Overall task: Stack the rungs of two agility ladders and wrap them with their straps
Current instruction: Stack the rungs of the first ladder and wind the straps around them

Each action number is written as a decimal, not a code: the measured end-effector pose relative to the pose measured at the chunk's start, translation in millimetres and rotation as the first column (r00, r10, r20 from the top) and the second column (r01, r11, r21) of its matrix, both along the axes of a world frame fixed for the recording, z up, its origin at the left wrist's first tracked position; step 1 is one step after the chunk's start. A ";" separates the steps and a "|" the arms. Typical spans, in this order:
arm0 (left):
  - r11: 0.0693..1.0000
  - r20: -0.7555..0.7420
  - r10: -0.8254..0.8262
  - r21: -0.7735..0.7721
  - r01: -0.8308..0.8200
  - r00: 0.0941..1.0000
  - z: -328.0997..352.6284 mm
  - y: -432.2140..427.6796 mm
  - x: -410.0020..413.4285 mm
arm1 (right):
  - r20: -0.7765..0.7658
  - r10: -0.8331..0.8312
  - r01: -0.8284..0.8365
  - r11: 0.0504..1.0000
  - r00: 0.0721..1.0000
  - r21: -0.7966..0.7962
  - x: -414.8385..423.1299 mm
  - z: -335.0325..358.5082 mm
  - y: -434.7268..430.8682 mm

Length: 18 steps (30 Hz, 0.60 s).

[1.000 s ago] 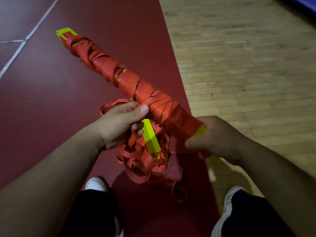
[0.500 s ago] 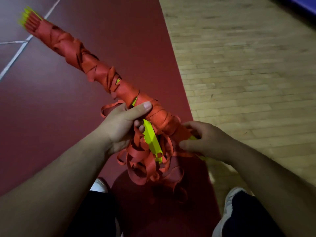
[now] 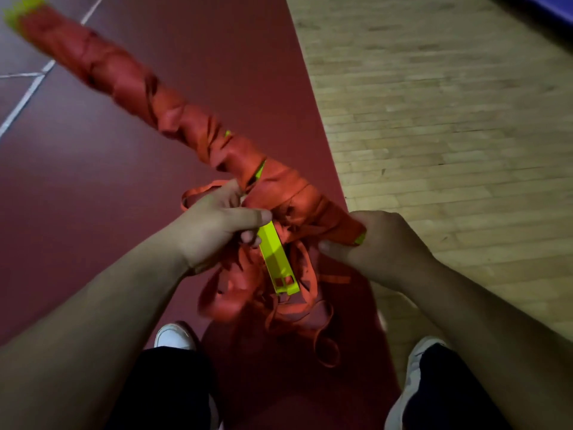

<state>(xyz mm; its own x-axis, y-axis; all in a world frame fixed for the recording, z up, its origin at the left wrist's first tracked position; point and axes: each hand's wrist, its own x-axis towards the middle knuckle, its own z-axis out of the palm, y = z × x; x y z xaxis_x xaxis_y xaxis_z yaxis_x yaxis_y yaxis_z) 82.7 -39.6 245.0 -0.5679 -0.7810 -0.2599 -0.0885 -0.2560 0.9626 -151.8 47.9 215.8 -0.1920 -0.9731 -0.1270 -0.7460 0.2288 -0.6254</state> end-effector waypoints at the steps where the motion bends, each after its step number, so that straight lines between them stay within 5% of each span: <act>1: 0.998 0.061 -0.019 -0.055 0.022 0.998 2.1 -2.1 4.2 | 0.109 0.013 -0.018 0.999 0.994 0.051 -2.8 0.9 -0.8; 4: 0.985 0.156 -0.078 -0.140 0.100 0.985 6.3 -3.5 14.9 | 0.399 0.014 -0.068 0.990 0.917 0.123 -5.8 4.2 0.0; 6: 0.975 0.167 -0.070 -0.198 0.104 0.983 9.2 -0.9 14.1 | 0.460 -0.019 -0.044 0.991 0.888 0.126 -5.9 4.4 1.7; 11: 0.945 0.307 0.117 -0.326 -0.011 0.945 2.3 -1.3 13.3 | 0.456 -0.042 -0.029 0.988 0.889 0.149 -3.9 3.5 2.9; 14: 0.849 0.512 0.176 -0.511 0.133 0.841 -6.8 -7.7 16.9 | 0.427 -0.055 -0.018 0.986 0.903 0.165 -3.5 4.0 3.4; 18: 0.767 0.565 0.260 -0.613 0.188 0.783 -9.6 -12.1 19.6 | 0.375 -0.060 -0.005 0.985 0.925 0.171 -3.4 3.7 1.8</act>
